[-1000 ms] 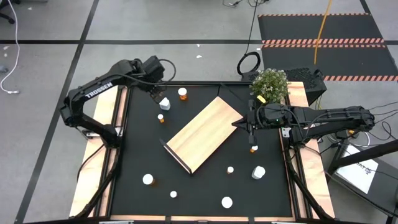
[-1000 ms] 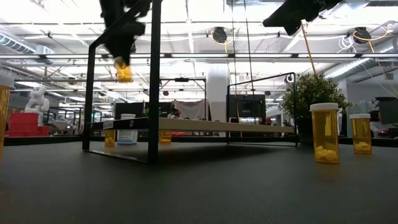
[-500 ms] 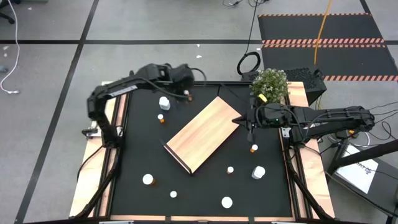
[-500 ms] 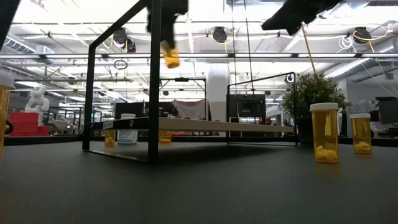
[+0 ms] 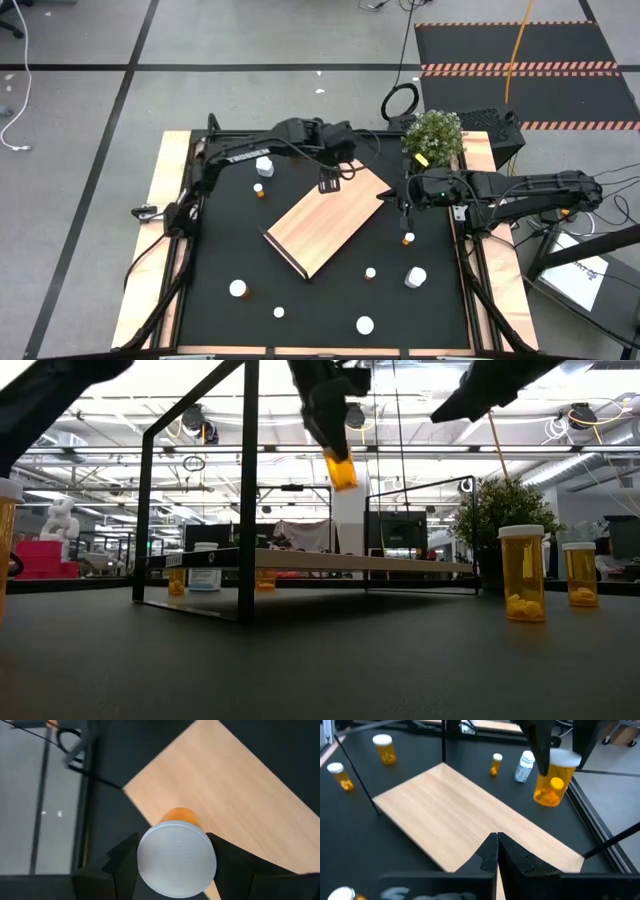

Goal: Pick and place medicine bottles onto shelf by color
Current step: Put the large orange pill bottle on the shelf

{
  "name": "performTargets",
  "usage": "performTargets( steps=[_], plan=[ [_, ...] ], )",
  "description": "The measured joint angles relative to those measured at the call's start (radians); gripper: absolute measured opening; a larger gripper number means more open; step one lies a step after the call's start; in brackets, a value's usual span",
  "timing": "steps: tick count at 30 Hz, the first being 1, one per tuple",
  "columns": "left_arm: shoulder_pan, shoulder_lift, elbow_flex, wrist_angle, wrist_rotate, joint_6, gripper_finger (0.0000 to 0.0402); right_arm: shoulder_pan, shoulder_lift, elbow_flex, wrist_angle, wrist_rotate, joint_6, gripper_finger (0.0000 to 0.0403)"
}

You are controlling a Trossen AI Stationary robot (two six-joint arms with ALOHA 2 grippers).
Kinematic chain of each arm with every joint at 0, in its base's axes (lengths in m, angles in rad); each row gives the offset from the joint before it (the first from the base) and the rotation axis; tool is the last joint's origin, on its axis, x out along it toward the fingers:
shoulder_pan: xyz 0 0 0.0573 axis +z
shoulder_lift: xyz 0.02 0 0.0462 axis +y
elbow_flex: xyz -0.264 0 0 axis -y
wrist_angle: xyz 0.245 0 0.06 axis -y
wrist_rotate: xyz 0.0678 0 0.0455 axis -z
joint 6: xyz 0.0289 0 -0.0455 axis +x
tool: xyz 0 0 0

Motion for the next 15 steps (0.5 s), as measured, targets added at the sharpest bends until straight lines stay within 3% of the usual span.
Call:
performTargets(
  steps=[15],
  plan=[
    [0.082, 0.139, 0.002, 0.127, 0.098, 0.091, 0.0209, 0.0, -0.088, 0.0, -0.098, 0.0, -0.009, 0.0]
  ],
)
